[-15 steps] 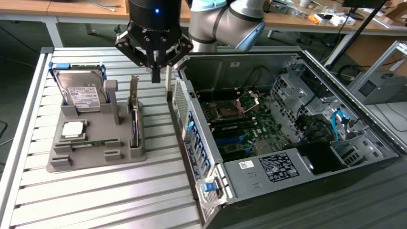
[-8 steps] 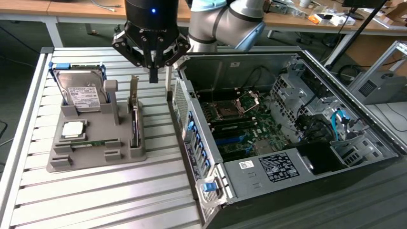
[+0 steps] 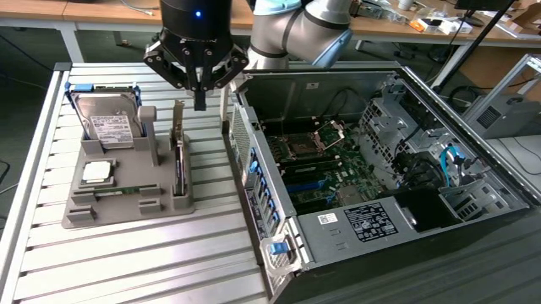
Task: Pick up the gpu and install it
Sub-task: 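Reach for the gpu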
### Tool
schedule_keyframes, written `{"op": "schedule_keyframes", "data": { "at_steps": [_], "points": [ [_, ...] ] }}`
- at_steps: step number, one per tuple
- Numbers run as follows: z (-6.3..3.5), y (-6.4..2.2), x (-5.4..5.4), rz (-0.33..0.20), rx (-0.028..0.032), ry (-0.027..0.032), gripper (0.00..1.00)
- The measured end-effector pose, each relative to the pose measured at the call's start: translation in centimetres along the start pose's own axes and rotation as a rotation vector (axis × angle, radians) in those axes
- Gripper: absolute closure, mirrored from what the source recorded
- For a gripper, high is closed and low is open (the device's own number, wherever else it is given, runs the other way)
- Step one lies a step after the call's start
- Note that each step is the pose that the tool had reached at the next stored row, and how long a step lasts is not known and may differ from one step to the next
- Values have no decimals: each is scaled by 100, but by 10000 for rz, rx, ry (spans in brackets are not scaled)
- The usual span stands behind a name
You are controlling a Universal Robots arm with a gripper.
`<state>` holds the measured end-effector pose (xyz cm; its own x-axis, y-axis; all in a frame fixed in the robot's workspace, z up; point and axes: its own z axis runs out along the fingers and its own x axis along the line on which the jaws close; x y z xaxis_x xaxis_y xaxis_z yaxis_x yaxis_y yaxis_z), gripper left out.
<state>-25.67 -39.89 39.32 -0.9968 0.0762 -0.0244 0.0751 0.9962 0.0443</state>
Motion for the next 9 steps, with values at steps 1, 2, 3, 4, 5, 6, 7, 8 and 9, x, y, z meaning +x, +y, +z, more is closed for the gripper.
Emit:
{"op": "schedule_keyframes", "data": {
  "at_steps": [1, 2, 3, 4, 5, 6, 7, 8, 9],
  "points": [
    [0, -1, 8, 0, -1, -1, 89],
    [0, -1, 13, 0, 0, 0, 89],
    [-1, -2, 22, 0, 0, 0, 89],
    [0, -2, 28, 0, -1, -1, 89],
    [0, -2, 34, 0, -1, -1, 89],
    [-1, -3, 40, 0, 0, 0, 89],
    [-1, -3, 45, 0, 0, 0, 89],
    [-1, -4, 51, 1, -1, -1, 89],
    [-1, -4, 57, 0, 0, 0, 89]
  ]
}}
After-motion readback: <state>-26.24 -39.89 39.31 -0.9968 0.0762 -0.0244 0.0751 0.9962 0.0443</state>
